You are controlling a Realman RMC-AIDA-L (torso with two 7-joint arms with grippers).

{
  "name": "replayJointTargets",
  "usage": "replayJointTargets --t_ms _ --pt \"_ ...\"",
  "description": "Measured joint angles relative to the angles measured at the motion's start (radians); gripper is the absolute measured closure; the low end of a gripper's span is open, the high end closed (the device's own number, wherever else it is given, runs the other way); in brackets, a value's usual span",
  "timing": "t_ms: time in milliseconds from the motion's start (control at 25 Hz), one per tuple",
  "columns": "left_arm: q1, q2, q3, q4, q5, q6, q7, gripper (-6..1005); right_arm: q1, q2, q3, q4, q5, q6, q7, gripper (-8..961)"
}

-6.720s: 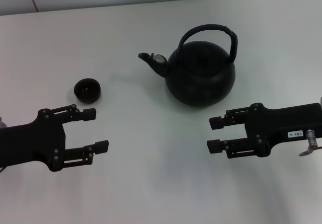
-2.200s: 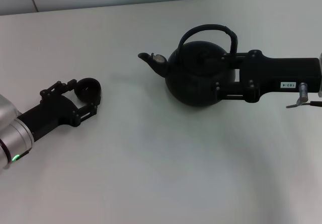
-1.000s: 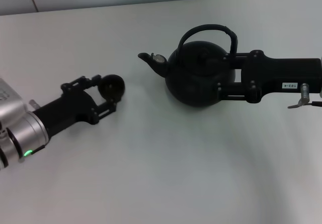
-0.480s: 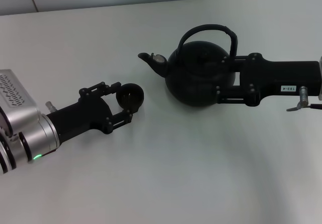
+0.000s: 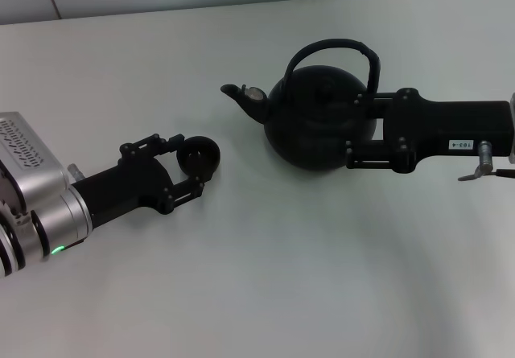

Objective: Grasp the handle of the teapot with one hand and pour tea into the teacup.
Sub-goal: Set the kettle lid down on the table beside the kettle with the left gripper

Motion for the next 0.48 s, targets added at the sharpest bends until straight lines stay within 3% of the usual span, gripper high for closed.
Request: replayJointTargets --t_ms 480 --pt "0.001 0.000 0.000 0.000 0.002 -0.006 0.000 337 0.006 0.000 0.002 0.005 0.000 0.000 0.000 320"
